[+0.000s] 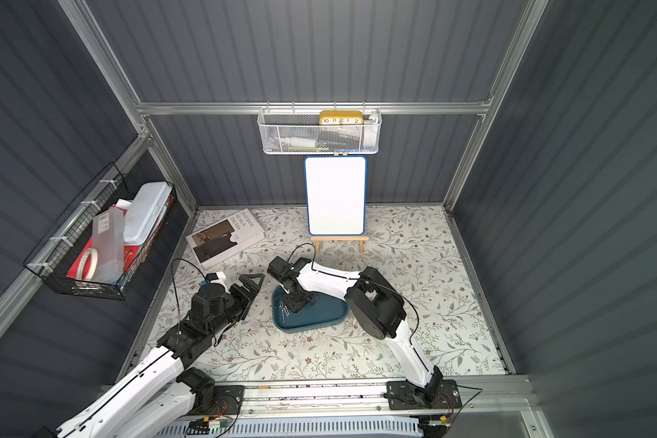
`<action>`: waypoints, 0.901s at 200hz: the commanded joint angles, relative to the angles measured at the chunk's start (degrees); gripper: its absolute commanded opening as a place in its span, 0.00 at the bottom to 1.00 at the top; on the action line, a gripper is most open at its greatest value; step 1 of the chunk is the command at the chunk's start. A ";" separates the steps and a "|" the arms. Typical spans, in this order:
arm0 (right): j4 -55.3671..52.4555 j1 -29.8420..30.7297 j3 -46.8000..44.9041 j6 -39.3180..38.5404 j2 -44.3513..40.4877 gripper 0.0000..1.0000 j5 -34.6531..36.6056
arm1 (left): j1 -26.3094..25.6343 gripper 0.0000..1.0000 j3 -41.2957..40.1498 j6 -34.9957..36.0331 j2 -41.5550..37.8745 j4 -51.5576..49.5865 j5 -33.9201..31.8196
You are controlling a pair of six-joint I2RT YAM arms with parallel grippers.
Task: Take out the screws from the storage box
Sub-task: Pick up the screw from the storage box.
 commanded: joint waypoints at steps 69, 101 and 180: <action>-0.04 0.03 -2.28 2.36 -7.35 0.01 1.53 | -0.21 0.99 0.10 0.34 1.51 2.23 1.24; 0.39 0.03 -2.48 4.03 -9.75 0.02 1.02 | -0.19 0.99 -0.12 0.16 1.58 2.84 1.36; -0.08 -2.60 -6.41 9.73 -16.62 0.01 3.78 | -0.23 0.99 0.15 0.76 3.53 4.60 2.02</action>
